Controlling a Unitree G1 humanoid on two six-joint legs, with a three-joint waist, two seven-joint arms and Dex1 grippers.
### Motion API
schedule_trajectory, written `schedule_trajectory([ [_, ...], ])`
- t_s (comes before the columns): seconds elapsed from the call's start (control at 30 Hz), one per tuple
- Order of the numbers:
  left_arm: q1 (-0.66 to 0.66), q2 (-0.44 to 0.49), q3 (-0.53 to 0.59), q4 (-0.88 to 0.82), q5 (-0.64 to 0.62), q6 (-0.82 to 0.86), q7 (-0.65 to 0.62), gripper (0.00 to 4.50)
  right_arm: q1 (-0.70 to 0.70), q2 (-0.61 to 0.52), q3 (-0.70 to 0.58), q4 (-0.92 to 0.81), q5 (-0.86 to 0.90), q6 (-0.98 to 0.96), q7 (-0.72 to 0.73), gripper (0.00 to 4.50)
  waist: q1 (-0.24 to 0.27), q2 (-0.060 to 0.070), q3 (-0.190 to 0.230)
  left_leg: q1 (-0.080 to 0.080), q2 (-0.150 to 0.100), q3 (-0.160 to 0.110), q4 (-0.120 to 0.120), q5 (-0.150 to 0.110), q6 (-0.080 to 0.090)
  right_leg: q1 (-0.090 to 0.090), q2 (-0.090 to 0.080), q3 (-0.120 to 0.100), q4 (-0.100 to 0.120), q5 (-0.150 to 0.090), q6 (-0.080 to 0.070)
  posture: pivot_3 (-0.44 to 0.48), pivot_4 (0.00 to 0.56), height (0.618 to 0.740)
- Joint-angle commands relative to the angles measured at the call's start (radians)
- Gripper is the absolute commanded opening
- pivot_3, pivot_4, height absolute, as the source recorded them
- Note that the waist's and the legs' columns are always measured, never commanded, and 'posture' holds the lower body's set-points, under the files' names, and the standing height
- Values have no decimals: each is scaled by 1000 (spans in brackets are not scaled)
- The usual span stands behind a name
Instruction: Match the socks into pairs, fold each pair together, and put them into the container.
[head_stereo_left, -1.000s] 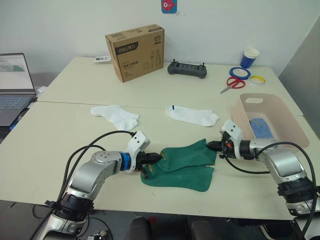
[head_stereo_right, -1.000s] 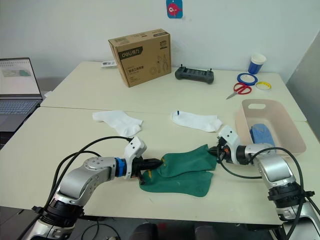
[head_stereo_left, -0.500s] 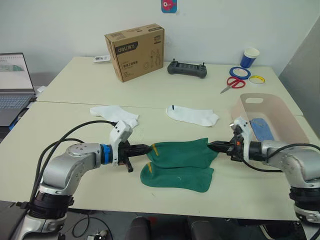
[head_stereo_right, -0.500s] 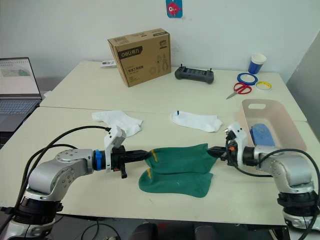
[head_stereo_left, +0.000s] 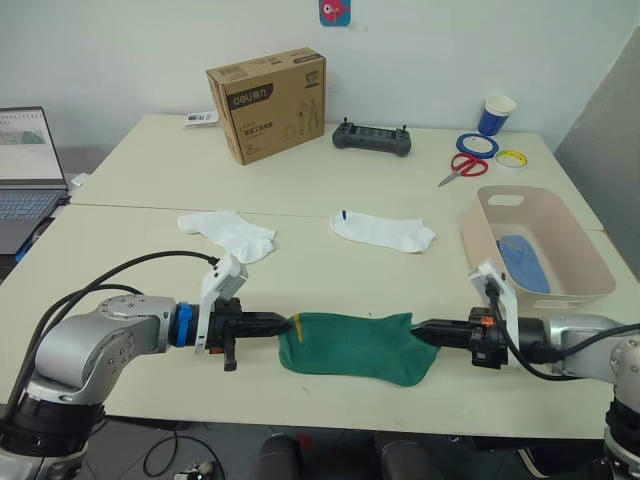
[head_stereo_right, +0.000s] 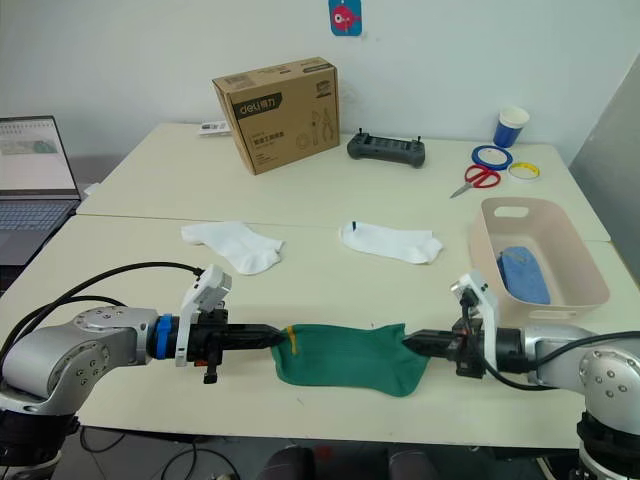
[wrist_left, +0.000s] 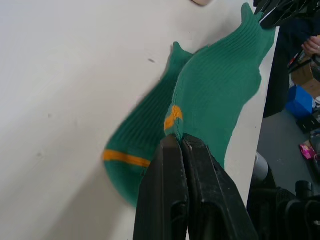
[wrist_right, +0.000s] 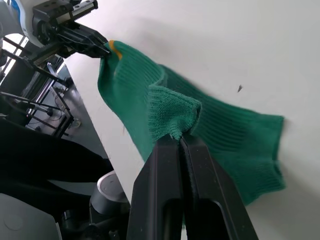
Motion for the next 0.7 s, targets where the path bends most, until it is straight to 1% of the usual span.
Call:
schedule_trajectory([
  [0.03, 9, -3, -14, -1, 23, -39, 8, 18, 0, 30, 13, -26, 23, 6, -61, 0, 0, 0, 0, 0, 0, 0, 0, 0, 0, 0, 0, 0, 0, 0, 0, 0, 150, 740],
  [0.23, 17, -19, -31, 11, 49, -66, 25, 18, 0, 32, 66, 10, -23, -49, -75, 0, 0, 0, 0, 0, 0, 1, 0, 0, 0, -1, 0, 1, 0, 0, 0, 0, 150, 740],
  [0.43, 29, -22, -35, 14, 67, -80, 27, 18, -5, -17, 148, 59, -91, -160, -50, 0, 0, 0, 0, -2, 0, 1, -1, 0, 0, -4, 0, 1, 0, 0, 0, 0, 150, 740],
  [0.7, 32, -29, -51, 30, 93, -103, 45, 18, -75, -37, 233, 130, -144, -230, -44, 0, 0, 0, 0, -3, 0, 2, -1, 0, 0, -5, 0, 2, 1, 0, 0, 0, 150, 740],
])
